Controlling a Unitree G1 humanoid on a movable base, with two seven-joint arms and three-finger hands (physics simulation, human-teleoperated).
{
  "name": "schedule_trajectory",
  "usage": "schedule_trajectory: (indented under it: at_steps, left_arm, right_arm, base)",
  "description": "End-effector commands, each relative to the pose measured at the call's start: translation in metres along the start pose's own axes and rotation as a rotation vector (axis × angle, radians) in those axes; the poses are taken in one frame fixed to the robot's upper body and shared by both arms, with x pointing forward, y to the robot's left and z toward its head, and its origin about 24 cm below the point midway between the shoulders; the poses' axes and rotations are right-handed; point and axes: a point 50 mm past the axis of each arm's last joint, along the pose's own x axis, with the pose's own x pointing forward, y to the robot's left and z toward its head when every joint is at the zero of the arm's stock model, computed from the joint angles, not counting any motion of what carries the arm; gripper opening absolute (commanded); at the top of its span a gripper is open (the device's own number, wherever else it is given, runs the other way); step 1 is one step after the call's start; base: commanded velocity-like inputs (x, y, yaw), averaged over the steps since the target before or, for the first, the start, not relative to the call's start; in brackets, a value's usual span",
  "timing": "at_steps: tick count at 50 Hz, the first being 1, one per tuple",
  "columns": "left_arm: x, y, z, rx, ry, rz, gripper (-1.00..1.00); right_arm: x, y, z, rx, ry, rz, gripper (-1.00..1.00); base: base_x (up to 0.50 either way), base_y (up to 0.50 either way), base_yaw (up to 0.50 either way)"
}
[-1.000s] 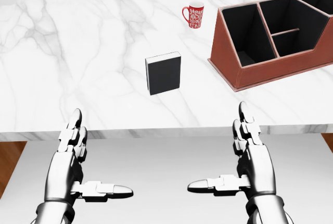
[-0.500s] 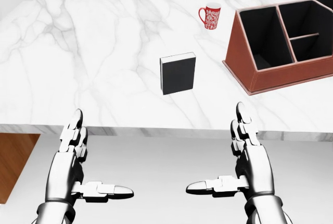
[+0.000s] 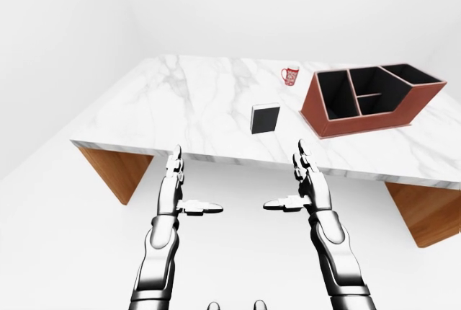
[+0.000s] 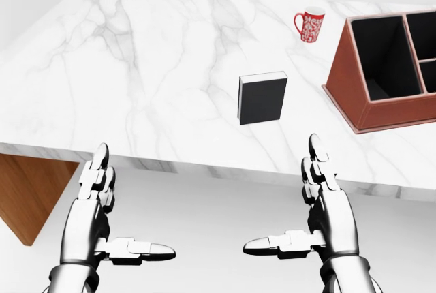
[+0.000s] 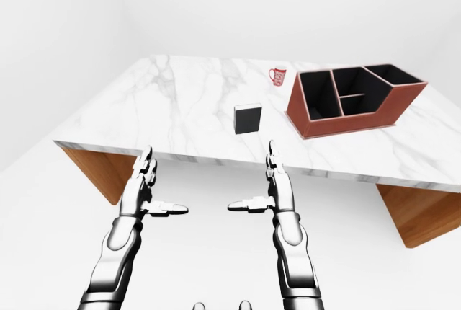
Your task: Pick up the book and place it in the left compartment of the caddy.
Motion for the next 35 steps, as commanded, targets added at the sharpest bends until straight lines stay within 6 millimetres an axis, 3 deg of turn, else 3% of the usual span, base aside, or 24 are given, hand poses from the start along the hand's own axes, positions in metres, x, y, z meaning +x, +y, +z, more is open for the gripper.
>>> schedule_trajectory:
  at_steps: [1,35]
  left_arm:
    - [-0.0025,0.0006,0.0048,-0.01,-0.006,0.008,1.0]
    - [0.0006,0.0011,-0.0007,-0.002,0.0,0.013,1.0]
  right_arm:
    - [-0.0003,-0.0002,-0.0003,0.002,-0.001,-0.001,1.0]
    - [0.0015,-0.0021,-0.0027,-0.001,0.007,-0.018,1.0]
  base:
    - [0.0,0.0,0.16]
    - [0.0,0.0,0.17]
